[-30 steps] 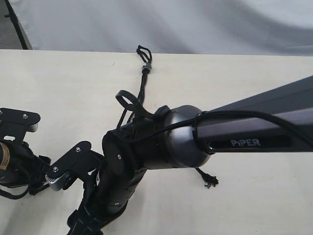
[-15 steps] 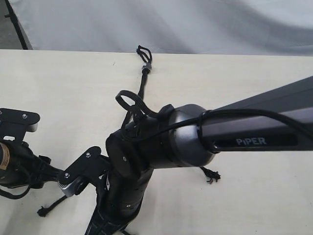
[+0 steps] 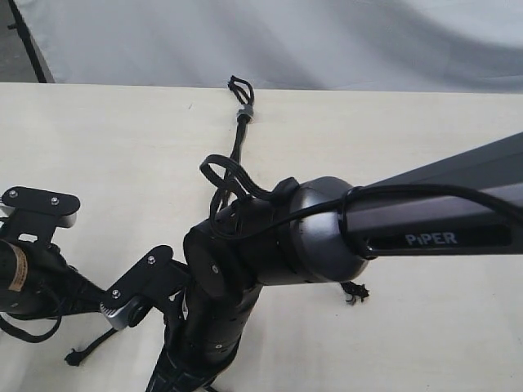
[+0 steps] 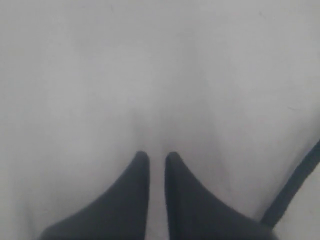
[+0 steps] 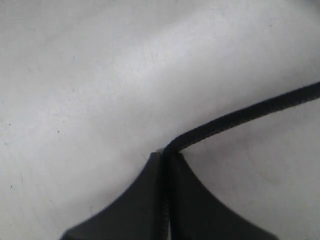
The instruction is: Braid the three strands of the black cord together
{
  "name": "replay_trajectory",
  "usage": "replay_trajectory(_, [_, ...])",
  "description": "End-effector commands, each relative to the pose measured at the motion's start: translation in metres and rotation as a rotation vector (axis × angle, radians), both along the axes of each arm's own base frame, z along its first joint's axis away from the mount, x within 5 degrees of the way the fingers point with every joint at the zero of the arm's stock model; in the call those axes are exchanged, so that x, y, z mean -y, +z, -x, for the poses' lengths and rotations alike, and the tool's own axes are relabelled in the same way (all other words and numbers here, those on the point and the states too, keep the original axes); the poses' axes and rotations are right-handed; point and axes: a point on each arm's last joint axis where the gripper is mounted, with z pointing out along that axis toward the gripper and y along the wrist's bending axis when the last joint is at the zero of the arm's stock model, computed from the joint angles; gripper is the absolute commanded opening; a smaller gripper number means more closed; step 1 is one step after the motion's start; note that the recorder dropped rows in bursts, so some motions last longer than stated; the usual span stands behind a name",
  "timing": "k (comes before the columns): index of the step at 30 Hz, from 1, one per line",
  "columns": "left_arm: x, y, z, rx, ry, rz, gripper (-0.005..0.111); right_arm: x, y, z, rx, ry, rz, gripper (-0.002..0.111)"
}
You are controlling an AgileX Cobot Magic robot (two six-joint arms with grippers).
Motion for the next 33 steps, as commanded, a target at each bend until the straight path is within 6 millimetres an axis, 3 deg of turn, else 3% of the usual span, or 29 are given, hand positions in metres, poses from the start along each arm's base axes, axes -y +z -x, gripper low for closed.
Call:
replay_trajectory(1, [-0.001,0.004,0.003,0.004,-0.002,-0.007,0.0,0.01,-0.016,0.005,-0.04,0.025,0.091,0.0])
replay_trajectory(9, [-0.002,0.019,0.019,0.049,0.04,0.08,0.0,0.01,-0.016,0.005,-0.04,0.025,0.091,0.0])
replay_trajectory(19, [0.02,0.012,0.03,-0.055,0.12,0.206,0.0,0.01,-0.016,0.005,-0.04,0.025,0.091,0.0])
replay_trajectory(26, [0.021,0.013,0.028,-0.024,0.131,0.228,0.0,0.01,-0.016,0.005,-0.04,0.025,0.091,0.0])
replay_trajectory(33, [0.018,0.01,0.034,-0.064,-0.101,0.091,0.0,0.01,-0.016,0.006,-0.04,0.028,0.091,0.0])
